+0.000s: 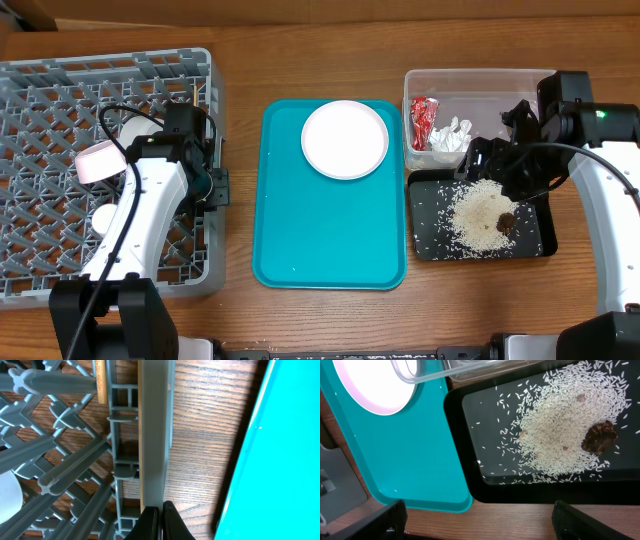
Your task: Sort waste into correct bins and load items into the dishwasher
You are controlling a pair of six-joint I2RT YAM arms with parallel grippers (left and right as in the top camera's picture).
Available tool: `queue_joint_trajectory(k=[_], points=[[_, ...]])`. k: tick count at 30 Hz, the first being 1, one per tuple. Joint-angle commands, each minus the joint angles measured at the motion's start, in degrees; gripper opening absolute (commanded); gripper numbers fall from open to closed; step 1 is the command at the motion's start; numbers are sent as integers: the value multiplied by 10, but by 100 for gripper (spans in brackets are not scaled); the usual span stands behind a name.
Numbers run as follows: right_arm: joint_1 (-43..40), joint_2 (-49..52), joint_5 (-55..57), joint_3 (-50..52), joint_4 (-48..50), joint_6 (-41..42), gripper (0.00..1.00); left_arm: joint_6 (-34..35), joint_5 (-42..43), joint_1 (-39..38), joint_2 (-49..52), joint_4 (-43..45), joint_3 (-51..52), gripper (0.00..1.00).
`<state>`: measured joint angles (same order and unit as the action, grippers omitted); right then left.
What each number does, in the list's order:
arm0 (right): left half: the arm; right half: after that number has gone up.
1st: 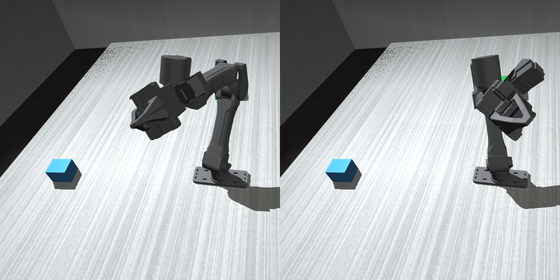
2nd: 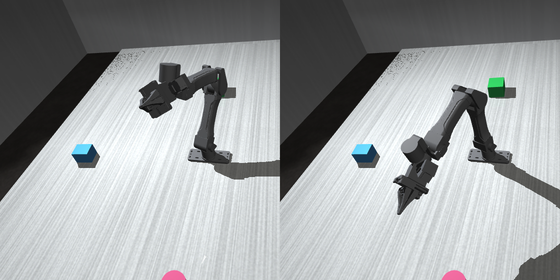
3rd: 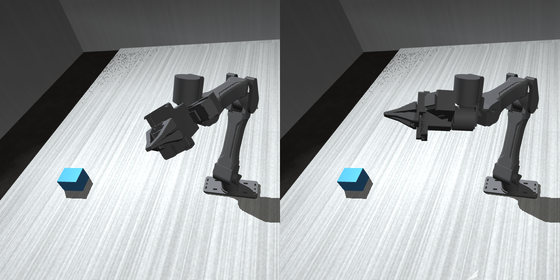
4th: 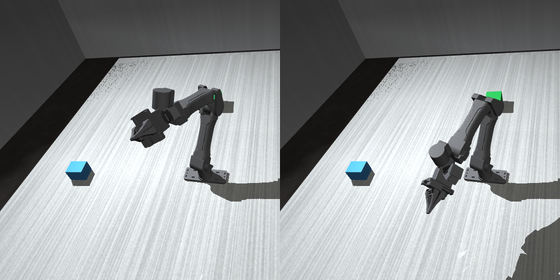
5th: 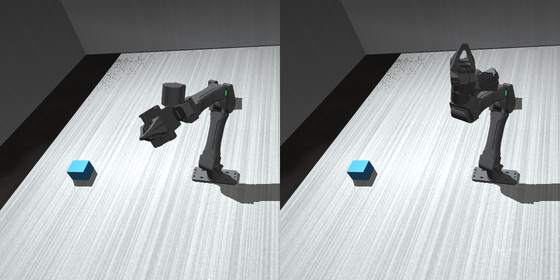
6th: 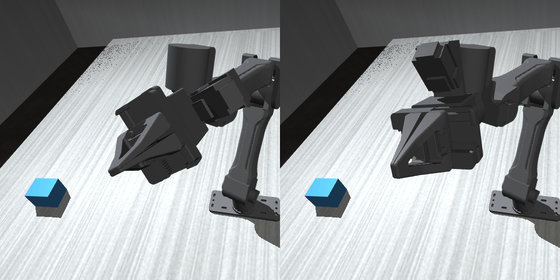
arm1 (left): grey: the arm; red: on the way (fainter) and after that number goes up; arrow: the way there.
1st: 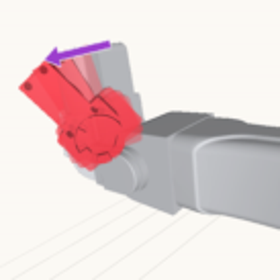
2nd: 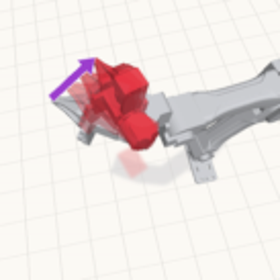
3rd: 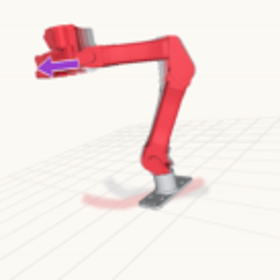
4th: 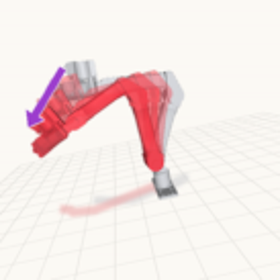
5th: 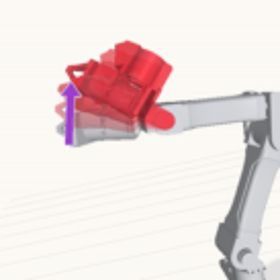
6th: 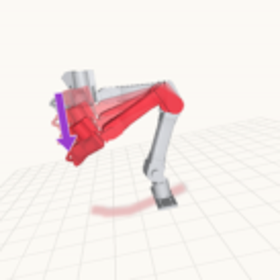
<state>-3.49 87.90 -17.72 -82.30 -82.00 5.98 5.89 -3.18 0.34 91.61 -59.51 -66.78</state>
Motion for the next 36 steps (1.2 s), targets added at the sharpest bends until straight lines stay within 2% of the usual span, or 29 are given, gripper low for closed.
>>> queue_joint_trajectory(k=[1, 4, 8, 15, 17, 23, 28, 30, 31, 32, 33, 36], points=[[0, -16, 1, -14, 2, 0, 94, 8, -16, 4, 5, 7, 8, 4], [0, -16, 1, -14, 2, 0, 94, 4, 7, 4, 5, 26, 8, 4], [0, -16, 1, -14, 0, 0, 94, -38, 74, 4, 5, 62, 8, 4], [0, -16, 1, -14, 0, 0, 94, -43, 82, 1, 5, 81, 8, 4], [0, -16, 1, -14, 0, 0, 94, -68, 106, -5, 5, 86, 8, 4], [0, -16, 1, -14, 0, 0, 94, -109, 119, -62, 5, 101, 8, 4], [0, -16, 1, -14, 0, 0, 94, -110, 108, -84, 5, 101, 8, 4], [0, -16, 1, -14, 0, 0, 94, -111, 104, -82, 5, 101, 8, 11], [0, -16, 1, -14, 0, 0, 94, -111, 102, -81, 5, 97, 6, 19], [0, -16, 1, -14, 0, 0, 94, -111, 103, -81, 5, 87, -2, 39], [0, -16, 1, -14, 0, 0, 94, -111, 102, -81, 5, 68, -17, 50], [0, -16, 1, -14, 2, 0, 94, -107, 91, -81, 5, -4, -85, 53]])
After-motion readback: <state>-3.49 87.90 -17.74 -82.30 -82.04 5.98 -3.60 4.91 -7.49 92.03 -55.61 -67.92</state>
